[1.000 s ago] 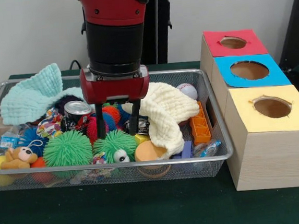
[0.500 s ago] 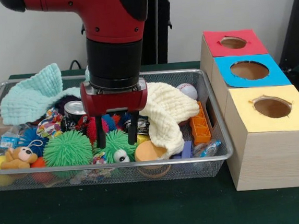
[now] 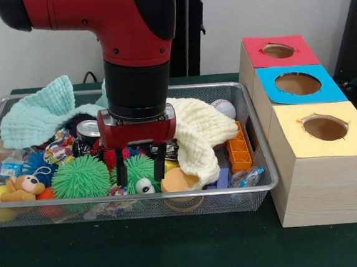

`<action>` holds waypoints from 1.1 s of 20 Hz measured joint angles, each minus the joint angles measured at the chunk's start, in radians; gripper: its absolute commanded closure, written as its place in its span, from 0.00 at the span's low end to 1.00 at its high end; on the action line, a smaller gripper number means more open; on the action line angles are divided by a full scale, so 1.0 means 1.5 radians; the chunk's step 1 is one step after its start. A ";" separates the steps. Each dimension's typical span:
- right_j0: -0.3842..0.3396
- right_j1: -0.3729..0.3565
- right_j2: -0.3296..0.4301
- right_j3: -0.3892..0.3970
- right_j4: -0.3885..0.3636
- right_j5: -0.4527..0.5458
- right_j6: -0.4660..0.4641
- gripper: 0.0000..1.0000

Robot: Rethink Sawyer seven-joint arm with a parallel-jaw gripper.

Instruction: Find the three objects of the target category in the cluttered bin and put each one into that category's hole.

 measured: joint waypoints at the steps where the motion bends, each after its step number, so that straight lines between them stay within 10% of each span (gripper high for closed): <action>1: 0.000 0.003 0.000 -0.001 0.000 0.000 0.000 0.00; 22: 0.002 0.040 0.000 -0.006 0.000 0.045 0.000 0.00</action>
